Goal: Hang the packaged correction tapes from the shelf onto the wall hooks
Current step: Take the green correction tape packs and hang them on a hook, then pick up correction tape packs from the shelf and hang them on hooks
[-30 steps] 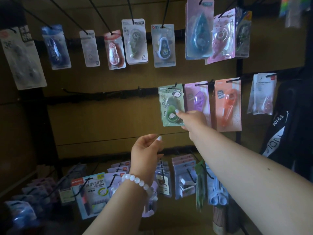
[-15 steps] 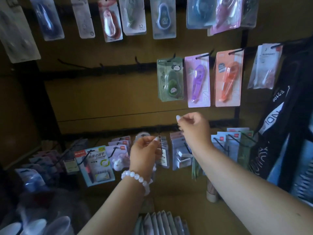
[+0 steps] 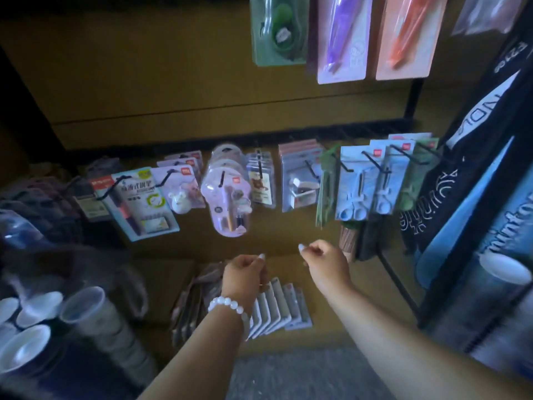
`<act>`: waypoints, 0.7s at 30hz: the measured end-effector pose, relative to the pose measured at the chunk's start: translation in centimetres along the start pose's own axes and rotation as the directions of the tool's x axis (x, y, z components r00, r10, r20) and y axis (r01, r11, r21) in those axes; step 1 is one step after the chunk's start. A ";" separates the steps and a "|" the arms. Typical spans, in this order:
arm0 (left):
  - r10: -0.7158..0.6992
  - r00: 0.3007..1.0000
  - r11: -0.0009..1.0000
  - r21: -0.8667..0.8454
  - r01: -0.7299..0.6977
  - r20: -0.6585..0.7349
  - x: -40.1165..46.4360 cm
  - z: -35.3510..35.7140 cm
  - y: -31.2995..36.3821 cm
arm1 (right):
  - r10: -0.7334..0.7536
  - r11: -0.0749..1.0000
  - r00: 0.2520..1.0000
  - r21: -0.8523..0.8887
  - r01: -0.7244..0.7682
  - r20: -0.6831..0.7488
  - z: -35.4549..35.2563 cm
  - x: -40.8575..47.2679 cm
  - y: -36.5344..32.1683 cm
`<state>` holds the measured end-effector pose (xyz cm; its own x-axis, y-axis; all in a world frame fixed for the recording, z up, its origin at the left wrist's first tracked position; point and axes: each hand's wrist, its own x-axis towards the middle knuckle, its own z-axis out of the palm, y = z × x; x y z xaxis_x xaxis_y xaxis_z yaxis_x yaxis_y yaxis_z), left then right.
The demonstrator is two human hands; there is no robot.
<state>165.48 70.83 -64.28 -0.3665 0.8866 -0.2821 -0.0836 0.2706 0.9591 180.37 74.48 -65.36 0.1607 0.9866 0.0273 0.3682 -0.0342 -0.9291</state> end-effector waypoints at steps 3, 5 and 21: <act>-0.074 0.997 0.997 0.037 0.073 0.005 0.8 0.0 -2.2 | 0.123 0.989 0.992 -0.085 -0.120 0.037 0.8 1.0 3.8; -0.112 0.994 0.992 0.068 0.111 0.010 1.4 0.1 -3.5 | 0.215 0.973 0.974 -0.106 -0.207 0.071 1.3 1.8 6.2; -0.385 0.922 0.917 0.135 0.377 0.039 7.3 1.8 -13.1 | 0.651 0.750 0.748 -0.259 -0.609 0.127 5.9 5.3 20.6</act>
<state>165.58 74.42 -78.90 -0.2700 0.7281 -0.6300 -0.0898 0.6324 0.7694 183.43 79.97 -86.47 0.2437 0.7360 -0.6316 0.4150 -0.6677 -0.6180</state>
